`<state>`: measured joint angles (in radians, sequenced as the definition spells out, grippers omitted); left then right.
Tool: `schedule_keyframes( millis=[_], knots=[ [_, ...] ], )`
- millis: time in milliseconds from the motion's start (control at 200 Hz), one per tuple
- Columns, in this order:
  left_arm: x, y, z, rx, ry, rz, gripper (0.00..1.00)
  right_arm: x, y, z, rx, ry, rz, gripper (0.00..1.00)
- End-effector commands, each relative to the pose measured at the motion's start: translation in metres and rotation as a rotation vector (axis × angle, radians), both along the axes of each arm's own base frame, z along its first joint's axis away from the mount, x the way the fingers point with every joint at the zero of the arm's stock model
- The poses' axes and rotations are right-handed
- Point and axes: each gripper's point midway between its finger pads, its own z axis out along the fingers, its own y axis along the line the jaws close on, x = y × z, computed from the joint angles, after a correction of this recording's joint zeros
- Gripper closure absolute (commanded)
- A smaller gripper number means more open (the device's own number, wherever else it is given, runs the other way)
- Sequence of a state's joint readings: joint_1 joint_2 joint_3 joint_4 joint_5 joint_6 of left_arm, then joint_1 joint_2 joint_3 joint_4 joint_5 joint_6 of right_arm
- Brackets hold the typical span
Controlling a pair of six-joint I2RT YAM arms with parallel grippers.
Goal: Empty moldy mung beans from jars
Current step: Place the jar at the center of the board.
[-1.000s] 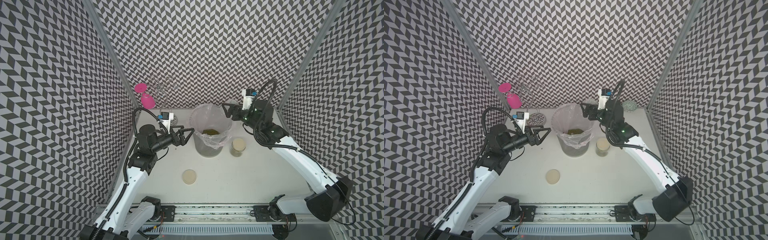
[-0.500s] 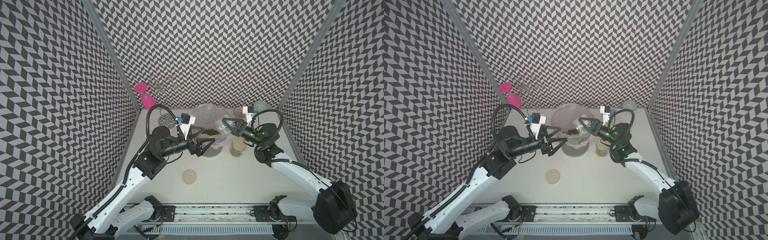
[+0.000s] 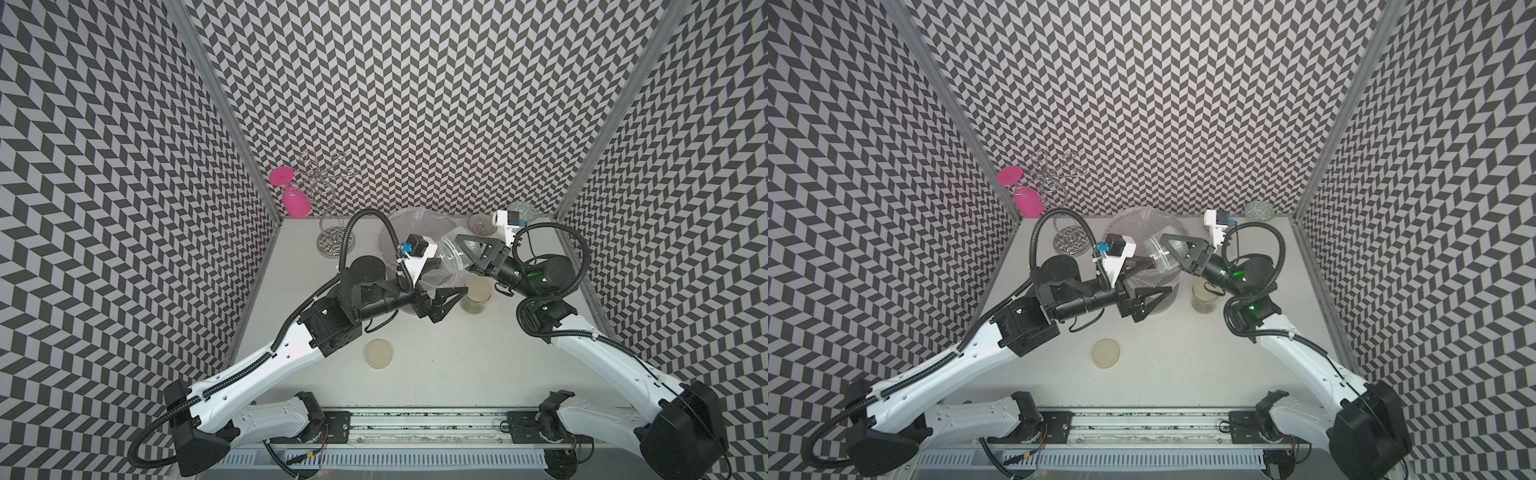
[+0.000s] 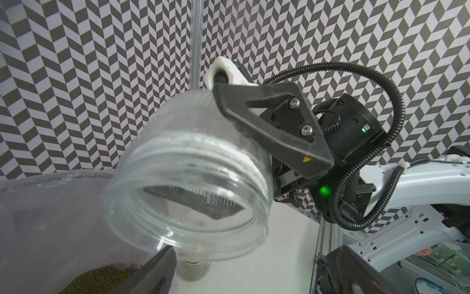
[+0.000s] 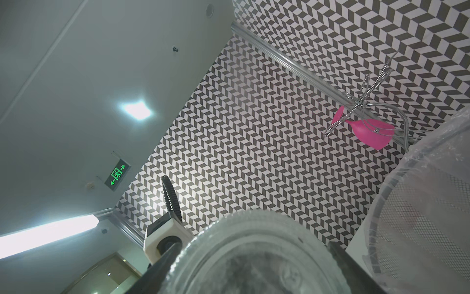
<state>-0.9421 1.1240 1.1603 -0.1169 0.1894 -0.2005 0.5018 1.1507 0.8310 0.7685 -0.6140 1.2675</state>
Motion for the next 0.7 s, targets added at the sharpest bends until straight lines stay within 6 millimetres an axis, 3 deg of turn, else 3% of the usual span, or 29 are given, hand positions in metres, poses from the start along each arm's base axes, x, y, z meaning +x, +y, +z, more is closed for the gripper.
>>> schedule_keyframes(
  millis=[0,300,531,696],
  knots=[
    [0.011,0.004,0.01,0.025,-0.059,0.081,0.02,-0.015,-0.001,0.018,0.057,-0.042,0.026,0.3],
    [0.021,0.008,0.021,0.023,-0.134,0.15,0.05,-0.022,0.007,0.016,0.072,-0.024,0.073,0.29],
    [0.026,0.002,0.024,0.012,-0.156,0.16,0.27,-0.027,0.014,0.015,0.074,-0.013,0.095,0.3],
    [0.031,-0.003,0.023,0.011,-0.157,0.167,0.36,-0.032,0.019,0.016,0.08,-0.006,0.107,0.29]
  ],
)
